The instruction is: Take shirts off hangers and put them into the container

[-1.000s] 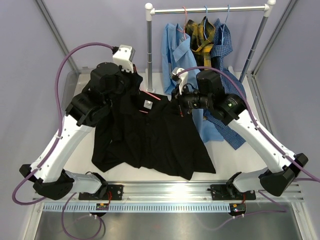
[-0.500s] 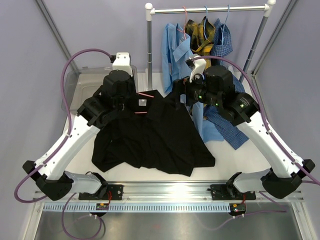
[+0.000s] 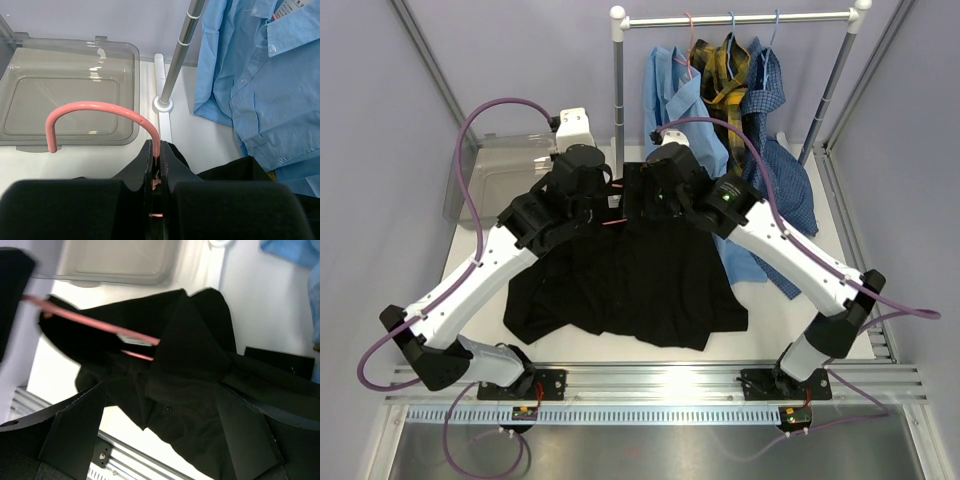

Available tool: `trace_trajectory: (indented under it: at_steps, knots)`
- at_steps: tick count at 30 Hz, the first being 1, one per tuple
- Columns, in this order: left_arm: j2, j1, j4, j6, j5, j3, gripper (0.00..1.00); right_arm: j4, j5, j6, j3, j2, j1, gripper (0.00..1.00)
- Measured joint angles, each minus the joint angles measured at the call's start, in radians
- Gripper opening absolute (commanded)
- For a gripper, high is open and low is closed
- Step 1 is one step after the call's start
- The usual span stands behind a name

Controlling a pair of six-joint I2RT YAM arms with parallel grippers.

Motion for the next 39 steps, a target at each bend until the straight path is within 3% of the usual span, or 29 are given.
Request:
trace_trajectory:
  at_steps: [5, 8, 9, 11, 12, 15, 24, 30, 39]
  knots:
    - [0.0, -0.007, 0.0, -0.004, -0.014, 0.0, 0.0, -0.04, 0.065, 0.062, 0.021, 0.072, 0.003, 0.85]
    - [0.0, -0.008, 0.0, -0.004, -0.016, 0.0, 0.0, -0.053, 0.095, 0.08, 0.027, 0.089, 0.005, 0.68]
    - [-0.001, -0.008, 0.001, -0.004, -0.017, -0.001, 0.0, -0.053, 0.105, 0.084, 0.029, 0.092, 0.005, 0.52]
    - [-0.003, -0.008, 0.0, -0.002, -0.019, -0.002, 0.0, -0.053, 0.116, 0.087, 0.034, 0.095, 0.005, 0.34]
    - [-0.006, -0.008, 0.003, 0.002, -0.023, -0.003, 0.0, -0.053, 0.122, 0.087, 0.036, 0.095, 0.006, 0.18]
    - [-0.02, -0.008, 0.008, 0.013, -0.034, -0.02, 0.0, -0.062, 0.144, 0.084, 0.037, 0.095, 0.006, 0.0]
    - [-0.18, 0.014, 0.022, 0.058, -0.023, -0.162, 0.0, -0.09, 0.105, 0.058, -0.079, -0.045, -0.064, 0.0]
    - [-0.322, 0.069, 0.05, 0.061, 0.12, -0.255, 0.0, -0.089, 0.009, -0.01, -0.117, -0.157, -0.192, 0.0]
    - [-0.461, 0.115, 0.042, 0.092, 0.291, -0.333, 0.0, -0.071, -0.164, -0.111, -0.191, -0.162, -0.217, 0.0]
